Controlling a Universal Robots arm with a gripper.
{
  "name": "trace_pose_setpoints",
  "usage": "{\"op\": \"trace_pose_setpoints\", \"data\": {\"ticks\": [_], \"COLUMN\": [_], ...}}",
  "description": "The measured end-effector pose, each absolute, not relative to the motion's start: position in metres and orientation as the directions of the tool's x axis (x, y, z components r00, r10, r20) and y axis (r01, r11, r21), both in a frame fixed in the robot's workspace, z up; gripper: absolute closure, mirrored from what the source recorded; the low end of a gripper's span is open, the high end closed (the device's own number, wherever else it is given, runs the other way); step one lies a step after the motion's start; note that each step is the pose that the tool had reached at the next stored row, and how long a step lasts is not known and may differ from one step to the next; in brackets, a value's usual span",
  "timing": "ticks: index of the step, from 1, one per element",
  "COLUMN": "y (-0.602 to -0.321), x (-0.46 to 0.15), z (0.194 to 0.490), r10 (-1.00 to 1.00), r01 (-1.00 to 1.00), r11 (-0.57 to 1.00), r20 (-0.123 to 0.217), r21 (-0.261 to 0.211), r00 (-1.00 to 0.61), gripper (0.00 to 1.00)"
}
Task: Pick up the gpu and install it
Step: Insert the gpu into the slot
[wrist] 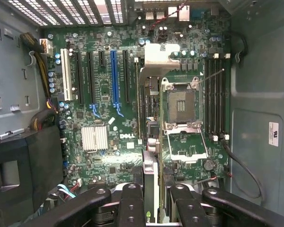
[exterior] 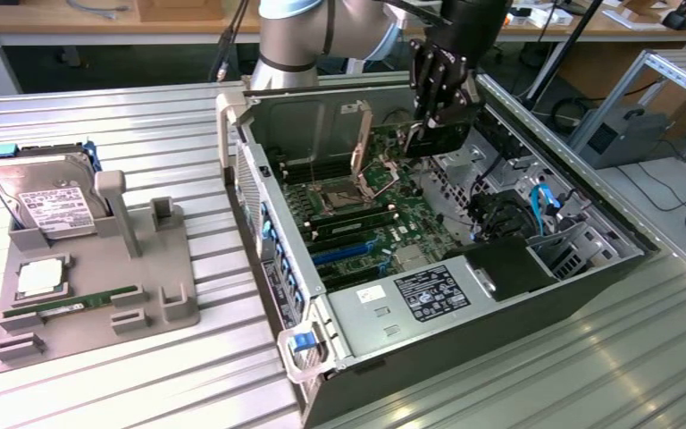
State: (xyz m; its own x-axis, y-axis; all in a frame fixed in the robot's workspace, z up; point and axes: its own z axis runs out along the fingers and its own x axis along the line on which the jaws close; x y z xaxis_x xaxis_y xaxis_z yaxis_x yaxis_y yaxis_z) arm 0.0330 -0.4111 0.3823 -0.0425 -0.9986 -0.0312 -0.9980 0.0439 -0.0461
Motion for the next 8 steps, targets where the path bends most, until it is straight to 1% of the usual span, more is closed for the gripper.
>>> {"op": "trace_pose_setpoints", "data": {"ticks": [8], "y": [-0.4137], "x": [0.0327], "z": [0.3792], "r10": [-0.999], "r01": [-0.998], "r11": [0.044], "r20": [-0.031], "r21": [-0.046], "r00": [-0.042], "gripper": [0.73]}}
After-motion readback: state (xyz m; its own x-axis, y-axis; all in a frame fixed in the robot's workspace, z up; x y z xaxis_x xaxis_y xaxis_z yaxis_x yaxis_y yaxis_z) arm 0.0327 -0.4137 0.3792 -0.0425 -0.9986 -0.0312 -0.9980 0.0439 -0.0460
